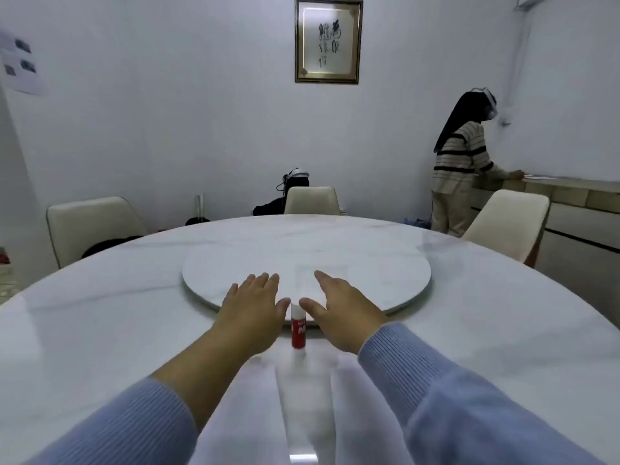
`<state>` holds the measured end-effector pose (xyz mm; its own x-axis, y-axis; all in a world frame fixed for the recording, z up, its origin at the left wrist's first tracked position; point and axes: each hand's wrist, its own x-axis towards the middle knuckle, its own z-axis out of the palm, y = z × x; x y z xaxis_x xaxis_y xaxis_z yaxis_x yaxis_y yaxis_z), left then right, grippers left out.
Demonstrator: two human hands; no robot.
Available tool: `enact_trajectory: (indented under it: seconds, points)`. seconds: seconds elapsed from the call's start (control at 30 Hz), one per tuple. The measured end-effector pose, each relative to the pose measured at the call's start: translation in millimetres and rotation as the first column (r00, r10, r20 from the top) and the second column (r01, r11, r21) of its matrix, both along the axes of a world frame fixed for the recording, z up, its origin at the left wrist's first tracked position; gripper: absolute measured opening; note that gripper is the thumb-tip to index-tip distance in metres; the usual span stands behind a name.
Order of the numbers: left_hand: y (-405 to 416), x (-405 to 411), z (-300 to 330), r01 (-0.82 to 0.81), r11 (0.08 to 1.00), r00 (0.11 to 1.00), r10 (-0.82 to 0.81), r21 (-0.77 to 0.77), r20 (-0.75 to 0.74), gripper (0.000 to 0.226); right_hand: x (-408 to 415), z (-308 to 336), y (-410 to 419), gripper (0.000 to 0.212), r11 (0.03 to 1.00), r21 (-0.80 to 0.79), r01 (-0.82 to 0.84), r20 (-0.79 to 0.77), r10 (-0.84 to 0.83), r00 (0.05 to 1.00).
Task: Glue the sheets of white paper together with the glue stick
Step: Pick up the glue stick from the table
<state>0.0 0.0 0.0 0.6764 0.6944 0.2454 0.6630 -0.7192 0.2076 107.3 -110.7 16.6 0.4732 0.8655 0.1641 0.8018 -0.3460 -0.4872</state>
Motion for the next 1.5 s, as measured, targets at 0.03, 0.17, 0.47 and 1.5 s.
enact_trajectory:
  seconds: [0.03,0.17,0.47,1.5]
  points:
    - [-3.5,-4.1,-5.4,0.000,1.000,1.000,0.000,-0.009,-0.003,0.056,-4.4,-4.5,0.0,0.062,1.000,0.021,-0.014,-0.014,0.014,1.000]
    - [-17.8,-17.8,-20.6,0.029,0.999,0.999,-0.028,-0.044,0.026,0.053,-13.8,-18.6,3.3,0.055,0.997,0.063,-0.038,-0.012,0.039,0.999]
    - [-33.3,-25.1,-50.0,0.151,0.951,0.937,-0.052,-0.268,0.345,0.053,-27.1,-44.7,7.3,0.021,0.921,0.374,0.107,-0.191,-0.037,0.981]
    - [-63.5,-42.3,-19.8,0.838,0.076,0.472,0.394,-0.540,0.788,0.037,-37.6,-11.3,-21.9,0.028,0.683,0.724,0.092,-0.604,0.565,0.561]
